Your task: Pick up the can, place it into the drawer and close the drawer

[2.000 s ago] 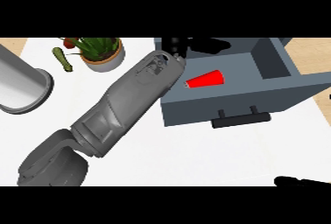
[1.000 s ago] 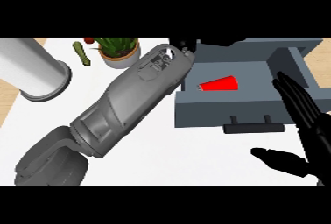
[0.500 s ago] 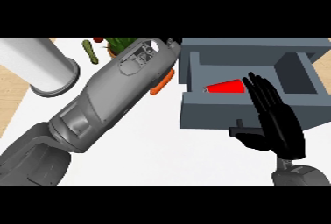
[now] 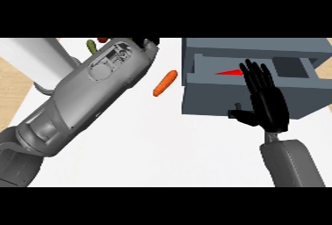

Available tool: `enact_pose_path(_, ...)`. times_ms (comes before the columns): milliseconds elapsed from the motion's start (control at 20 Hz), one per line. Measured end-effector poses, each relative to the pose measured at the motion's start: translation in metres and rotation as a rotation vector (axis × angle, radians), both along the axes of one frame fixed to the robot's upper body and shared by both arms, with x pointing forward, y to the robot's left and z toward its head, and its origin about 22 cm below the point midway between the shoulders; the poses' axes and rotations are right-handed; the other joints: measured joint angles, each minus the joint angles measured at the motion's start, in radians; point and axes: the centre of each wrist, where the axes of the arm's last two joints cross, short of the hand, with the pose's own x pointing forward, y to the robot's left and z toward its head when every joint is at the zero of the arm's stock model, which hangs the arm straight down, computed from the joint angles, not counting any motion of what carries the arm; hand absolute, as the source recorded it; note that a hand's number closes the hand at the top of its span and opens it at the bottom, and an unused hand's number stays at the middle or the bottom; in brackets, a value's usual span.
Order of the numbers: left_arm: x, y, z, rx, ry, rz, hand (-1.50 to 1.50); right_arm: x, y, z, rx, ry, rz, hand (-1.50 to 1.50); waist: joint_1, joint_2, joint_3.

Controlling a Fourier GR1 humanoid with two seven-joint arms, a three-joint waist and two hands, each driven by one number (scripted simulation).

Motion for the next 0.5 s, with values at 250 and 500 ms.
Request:
enact_pose_path(250,-0.004,0.022,0.011,0.002,0.013,-0.002,-1.50,0.022,-0.002,-0.016,-0.048,-0.009,-0.031,-1.50,0.010,0.001,0.000)
enact_pose_path(500,-0.013,0.045,0.011,0.006,0.029,-0.001,-1.50,0.043,-0.005,-0.027,-0.084,-0.040,-0.069,-1.50,0.021,0.005,0.004)
